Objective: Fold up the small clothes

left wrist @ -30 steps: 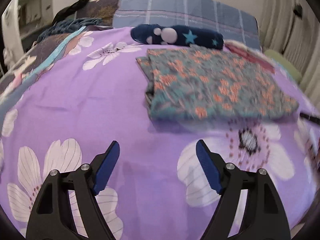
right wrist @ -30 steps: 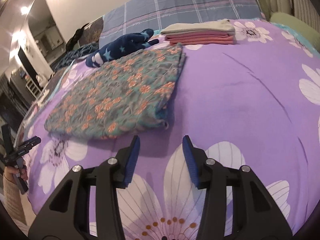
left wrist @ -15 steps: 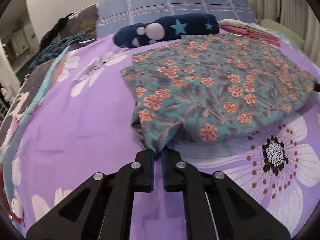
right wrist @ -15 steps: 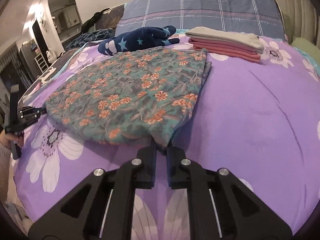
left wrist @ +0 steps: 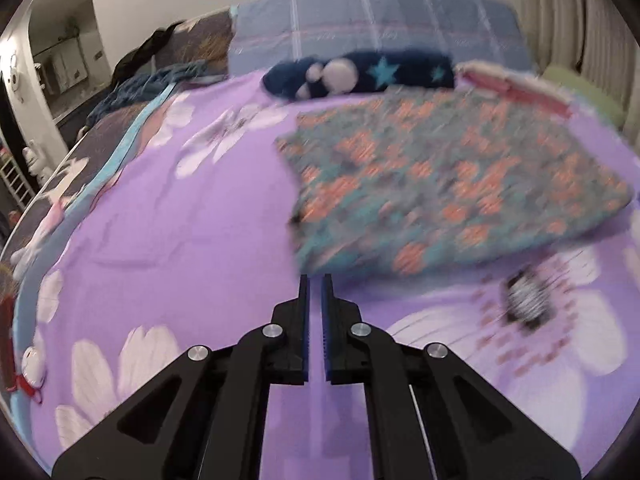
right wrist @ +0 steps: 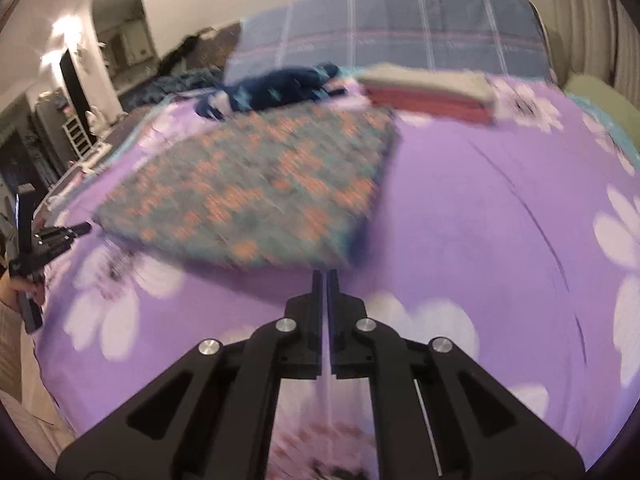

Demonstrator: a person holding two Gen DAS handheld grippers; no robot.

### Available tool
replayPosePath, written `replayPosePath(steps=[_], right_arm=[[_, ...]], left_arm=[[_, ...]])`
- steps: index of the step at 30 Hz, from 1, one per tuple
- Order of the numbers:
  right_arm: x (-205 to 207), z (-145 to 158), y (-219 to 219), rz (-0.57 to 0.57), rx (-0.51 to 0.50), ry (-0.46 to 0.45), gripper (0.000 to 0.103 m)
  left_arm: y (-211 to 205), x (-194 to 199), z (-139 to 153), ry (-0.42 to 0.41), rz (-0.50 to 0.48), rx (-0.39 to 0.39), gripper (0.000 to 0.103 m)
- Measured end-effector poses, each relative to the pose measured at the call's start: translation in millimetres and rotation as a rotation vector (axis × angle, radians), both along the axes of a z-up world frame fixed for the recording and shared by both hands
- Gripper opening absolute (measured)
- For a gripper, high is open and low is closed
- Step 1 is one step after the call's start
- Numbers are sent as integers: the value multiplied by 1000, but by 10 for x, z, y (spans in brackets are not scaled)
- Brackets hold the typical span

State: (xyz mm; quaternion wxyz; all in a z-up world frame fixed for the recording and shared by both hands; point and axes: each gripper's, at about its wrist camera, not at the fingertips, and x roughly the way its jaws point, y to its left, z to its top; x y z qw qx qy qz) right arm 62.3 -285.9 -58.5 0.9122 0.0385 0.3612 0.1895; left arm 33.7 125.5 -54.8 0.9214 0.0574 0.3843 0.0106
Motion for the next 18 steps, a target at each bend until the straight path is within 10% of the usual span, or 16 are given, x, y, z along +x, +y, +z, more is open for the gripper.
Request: replayPosePath(steps=[3, 5, 7, 18], right_arm=[[197, 16, 208, -53, -39, 6, 4], [325, -146, 273, -118, -118, 89, 4], [374, -488, 217, -138, -102, 220, 2], [240, -515, 230, -152, -86, 189, 1]], left_arm=[[-187, 128, 55, -42, -32, -16, 8], [-243, 282, -109, 17, -22, -20, 33], [-275, 361, -351, 77, -3, 26, 34], [-314, 312, -317, 63, 4, 52, 37]])
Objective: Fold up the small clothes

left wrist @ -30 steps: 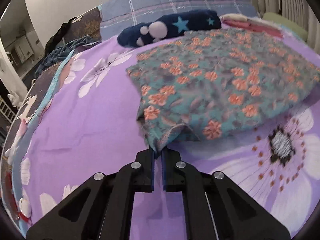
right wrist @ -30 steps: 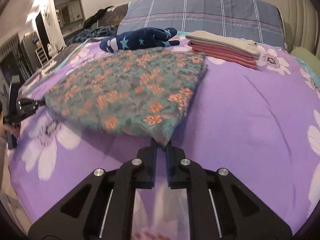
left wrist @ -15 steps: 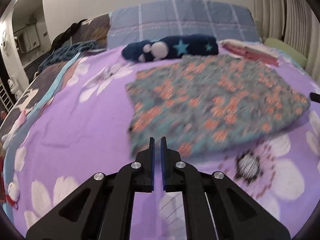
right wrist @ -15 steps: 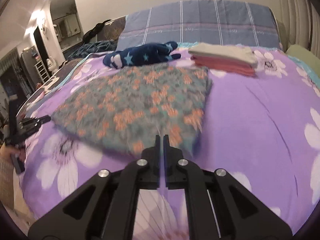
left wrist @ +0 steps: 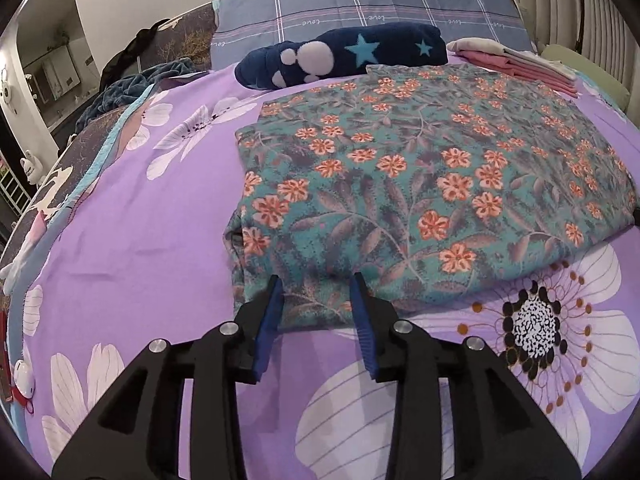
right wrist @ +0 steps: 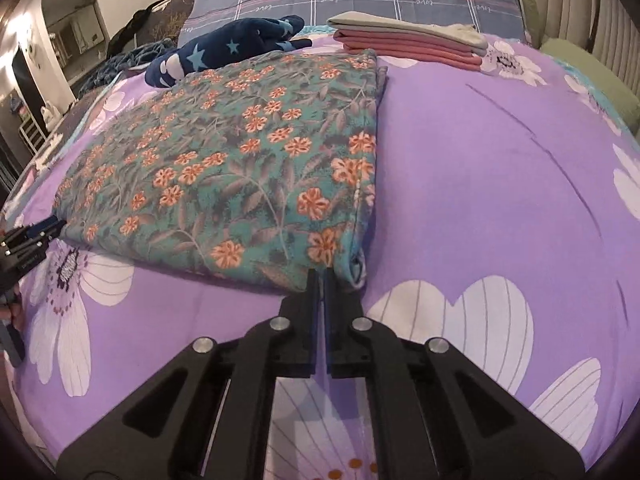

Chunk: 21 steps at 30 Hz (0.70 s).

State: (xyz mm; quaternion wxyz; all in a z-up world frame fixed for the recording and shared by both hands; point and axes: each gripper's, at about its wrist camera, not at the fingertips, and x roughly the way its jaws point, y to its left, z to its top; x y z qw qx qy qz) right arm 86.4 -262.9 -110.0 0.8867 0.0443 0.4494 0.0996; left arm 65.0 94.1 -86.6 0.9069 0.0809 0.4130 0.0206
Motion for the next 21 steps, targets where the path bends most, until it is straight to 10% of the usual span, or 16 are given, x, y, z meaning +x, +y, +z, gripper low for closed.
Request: replayPosePath(steps=[21], right_arm=[[-142, 30, -46, -42, 10, -22, 3]], left_arm=[[79, -75, 40, 5, -3, -75, 54]])
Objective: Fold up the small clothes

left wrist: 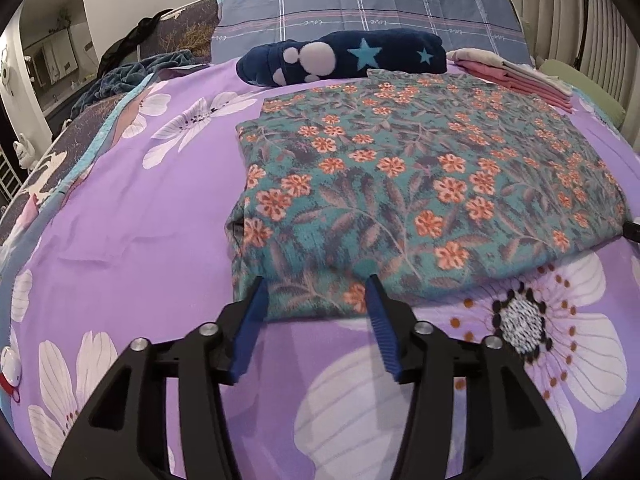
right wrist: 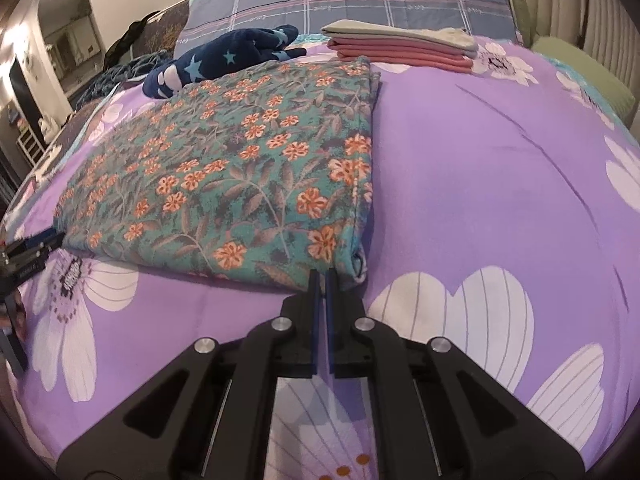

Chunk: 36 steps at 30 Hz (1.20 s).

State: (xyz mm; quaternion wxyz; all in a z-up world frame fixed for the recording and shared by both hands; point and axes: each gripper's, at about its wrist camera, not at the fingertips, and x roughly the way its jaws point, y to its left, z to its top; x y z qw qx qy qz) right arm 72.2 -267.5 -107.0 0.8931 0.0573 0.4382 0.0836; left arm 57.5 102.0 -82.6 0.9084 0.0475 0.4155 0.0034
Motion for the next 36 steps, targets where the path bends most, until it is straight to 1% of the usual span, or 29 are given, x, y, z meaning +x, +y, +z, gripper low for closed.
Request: replayPosePath(steps=[2, 5, 10, 12, 17, 19, 21, 22, 24, 25, 26, 28, 29, 30, 32, 34, 36], right_arm=[[-25, 10, 19, -4, -16, 0, 3], [-58, 34, 34, -23, -34, -1, 3], [-96, 60, 43, -53, -62, 5, 7], [-105, 73, 36, -63, -67, 8, 10], [-147, 101, 17, -84, -84, 9, 17], [-183, 114, 1, -98, -79, 13, 22], [-211, 126, 0, -106, -75, 16, 31], [-240, 136, -2, -111, -65, 20, 33], [-294, 144, -16, -112, -20, 27, 42], [-317, 142, -36, -111, 19, 35, 44], [-331, 131, -68, -112, 79, 48, 46], [-319, 71, -157, -126, 230, 90, 52], [-289, 27, -217, -149, 312, 103, 58], [-261, 8, -239, -167, 354, 103, 60], [-166, -14, -273, -193, 418, 102, 66], [-10, -32, -275, -211, 468, 97, 70], [124, -48, -270, -246, 494, 80, 70]], left_arm=[[14, -63, 4, 18, -5, -23, 56], [50, -160, 0, 33, -12, -63, 57], [94, -248, 3, 41, -32, -140, 59], [111, -242, -1, 43, -32, -167, 61], [113, -197, -2, 45, -47, -224, 61], [117, -171, -8, 46, -50, -242, 63], [124, -152, -11, 45, -49, -249, 64], [121, -144, -14, 45, -49, -250, 65], [114, -131, -17, 44, -53, -258, 67], [116, -119, -19, 45, -54, -267, 67], [122, -110, -21, 46, -52, -274, 67], [171, -84, -18, 50, -42, -323, 67], [221, -61, -17, 55, -30, -374, 67], [294, -26, -20, 67, -11, -457, 67], [405, 34, -46, 90, 8, -610, 67], [471, 111, -93, 108, 23, -722, 67], [494, 194, -131, 106, 38, -751, 62]])
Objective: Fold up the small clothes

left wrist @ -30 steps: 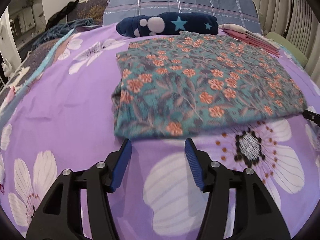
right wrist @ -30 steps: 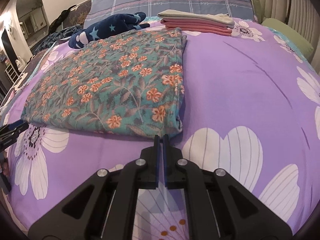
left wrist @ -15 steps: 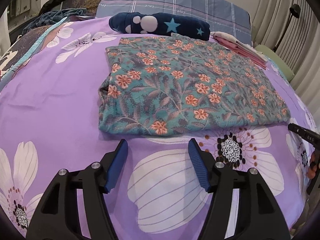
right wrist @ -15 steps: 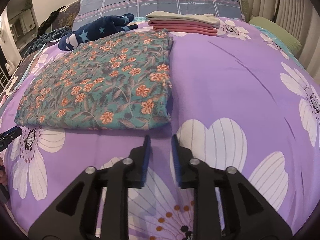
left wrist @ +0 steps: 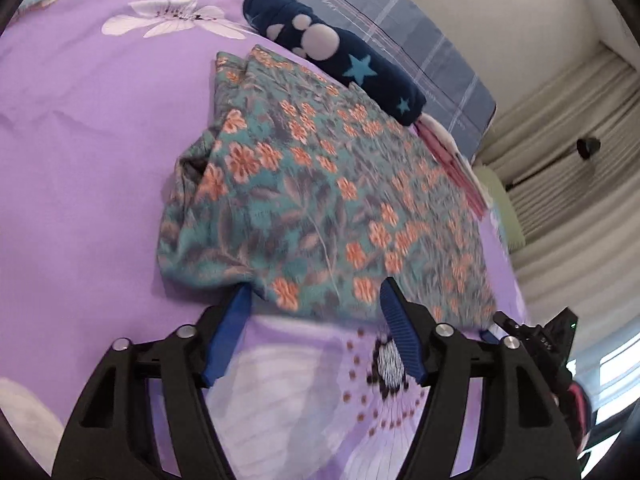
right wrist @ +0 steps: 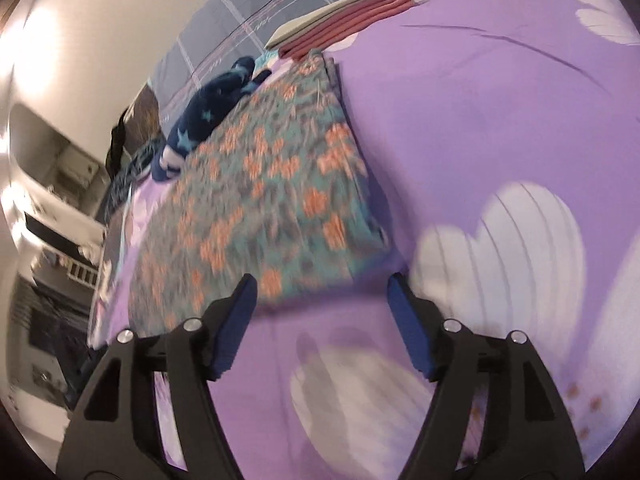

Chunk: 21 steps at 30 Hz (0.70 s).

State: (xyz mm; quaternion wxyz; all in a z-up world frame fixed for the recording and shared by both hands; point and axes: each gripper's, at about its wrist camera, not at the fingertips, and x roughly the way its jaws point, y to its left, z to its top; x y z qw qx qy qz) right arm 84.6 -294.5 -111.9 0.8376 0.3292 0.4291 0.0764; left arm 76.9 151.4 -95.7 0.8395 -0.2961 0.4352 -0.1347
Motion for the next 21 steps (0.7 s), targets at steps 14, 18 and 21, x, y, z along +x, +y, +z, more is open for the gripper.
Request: replayPosePath(steps=[14, 18, 21], right_arm=[[-300, 571, -144, 27, 1, -125, 8], [-580, 409, -132, 91, -72, -42, 9], [-693, 44, -229, 87, -95, 95, 18]], left_arm=[[46, -330, 695, -199, 69, 138, 3], [-69, -714, 707, -146, 20, 250, 1], [-18, -893, 444, -19, 83, 433, 0]])
